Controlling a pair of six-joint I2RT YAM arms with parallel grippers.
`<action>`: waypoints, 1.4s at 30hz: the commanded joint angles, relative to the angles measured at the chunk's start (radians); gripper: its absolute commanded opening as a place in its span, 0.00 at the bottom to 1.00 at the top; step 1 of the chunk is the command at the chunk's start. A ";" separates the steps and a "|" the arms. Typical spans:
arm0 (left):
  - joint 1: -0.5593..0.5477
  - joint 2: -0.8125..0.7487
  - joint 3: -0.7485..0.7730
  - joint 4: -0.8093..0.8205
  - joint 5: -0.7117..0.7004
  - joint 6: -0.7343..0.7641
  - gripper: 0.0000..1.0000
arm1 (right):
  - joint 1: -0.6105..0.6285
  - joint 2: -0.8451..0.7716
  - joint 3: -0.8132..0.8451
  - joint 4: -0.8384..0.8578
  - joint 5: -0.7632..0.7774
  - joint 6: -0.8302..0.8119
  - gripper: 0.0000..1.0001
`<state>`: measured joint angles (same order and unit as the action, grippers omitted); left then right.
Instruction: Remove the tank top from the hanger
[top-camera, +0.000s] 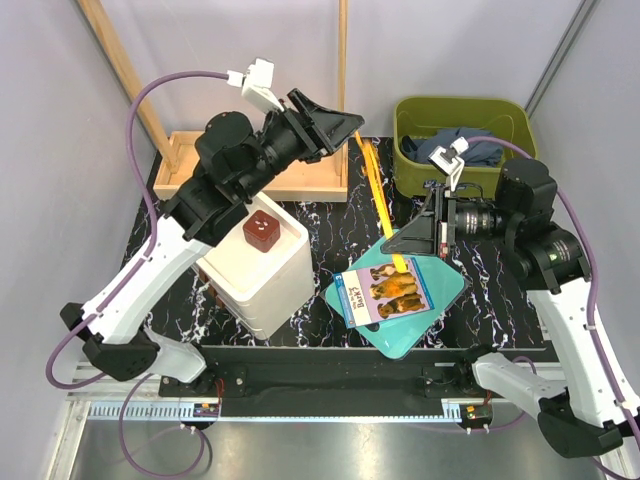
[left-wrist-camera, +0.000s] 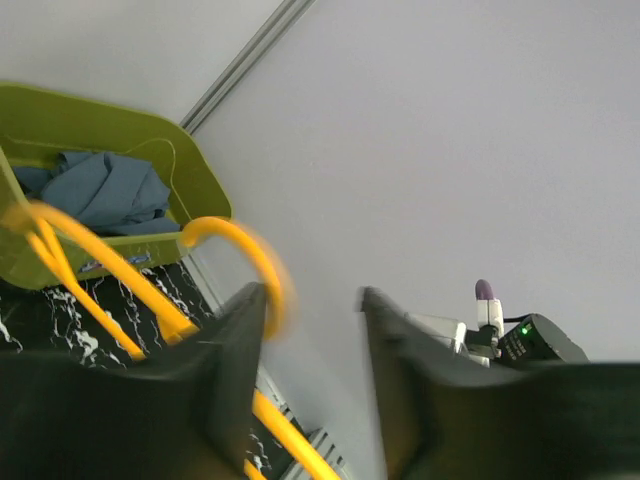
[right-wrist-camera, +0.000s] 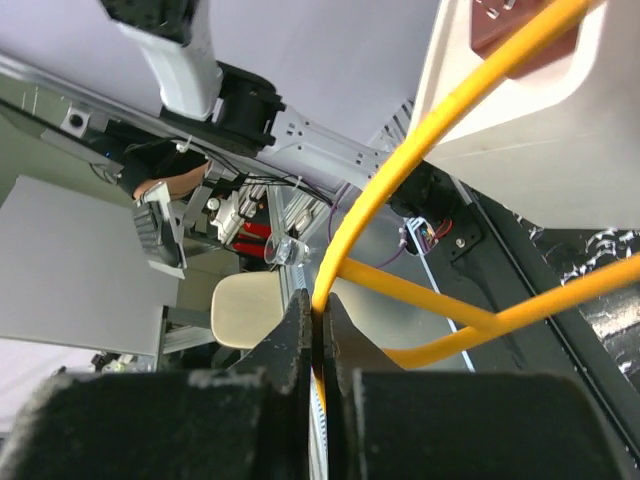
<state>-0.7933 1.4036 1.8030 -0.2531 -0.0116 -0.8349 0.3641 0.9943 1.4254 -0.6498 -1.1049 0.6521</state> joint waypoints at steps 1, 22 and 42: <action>0.000 -0.103 -0.037 0.075 -0.063 0.049 0.62 | -0.002 0.015 0.001 0.010 0.076 0.020 0.00; 0.000 -0.601 -0.386 -0.034 -0.326 0.180 0.70 | 0.127 0.400 0.257 0.299 0.085 0.187 0.00; 0.000 -0.669 -0.320 -0.173 -0.360 0.207 0.70 | 0.128 1.067 1.231 0.403 0.470 0.389 0.00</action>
<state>-0.7929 0.7238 1.4414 -0.4274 -0.3603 -0.6495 0.4908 1.9751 2.4882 -0.3038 -0.7536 0.9520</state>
